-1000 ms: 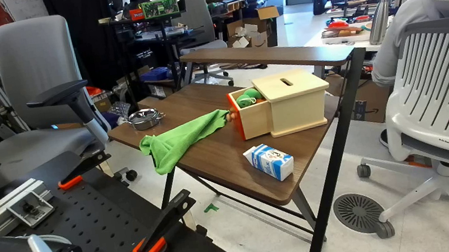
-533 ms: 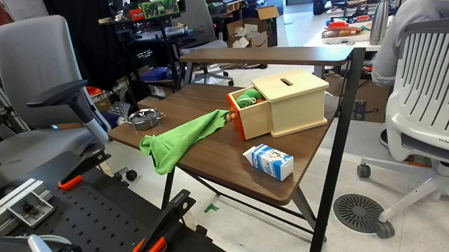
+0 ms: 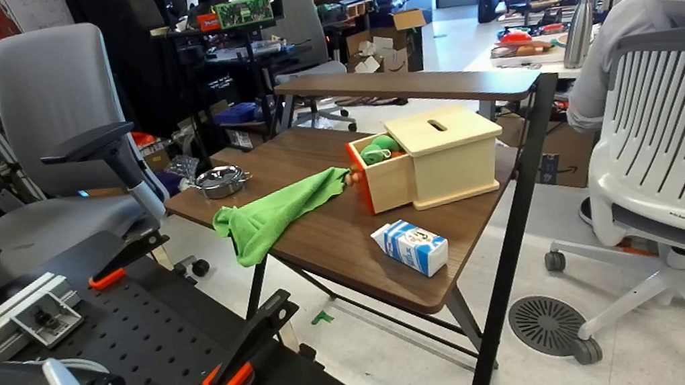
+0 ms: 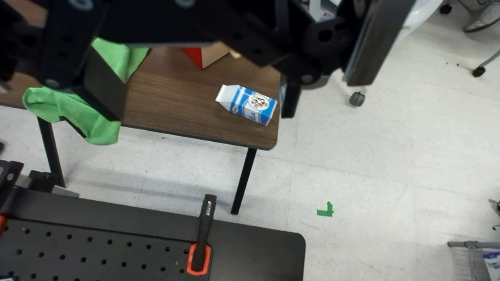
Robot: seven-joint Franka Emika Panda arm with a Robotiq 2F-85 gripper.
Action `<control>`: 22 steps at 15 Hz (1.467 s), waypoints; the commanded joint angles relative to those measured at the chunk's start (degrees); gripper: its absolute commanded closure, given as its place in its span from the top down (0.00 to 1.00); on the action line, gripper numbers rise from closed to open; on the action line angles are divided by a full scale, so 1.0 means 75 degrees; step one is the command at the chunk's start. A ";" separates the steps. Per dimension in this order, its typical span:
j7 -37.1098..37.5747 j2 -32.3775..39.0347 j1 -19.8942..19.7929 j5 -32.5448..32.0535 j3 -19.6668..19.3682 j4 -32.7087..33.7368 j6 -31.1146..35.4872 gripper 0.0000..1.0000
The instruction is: Slide the cloth up on the table
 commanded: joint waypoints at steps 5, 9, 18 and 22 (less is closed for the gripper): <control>0.0340 0.2442 0.0718 0.0528 0.0566 0.0158 0.2280 1.00; 0.0663 0.4024 0.0929 0.0358 0.0978 0.0517 0.3480 1.00; 0.0709 0.6829 0.1557 0.0297 0.1094 0.2160 0.4011 1.00; 0.0756 0.7722 0.1936 0.0039 0.0909 0.2887 0.3932 1.00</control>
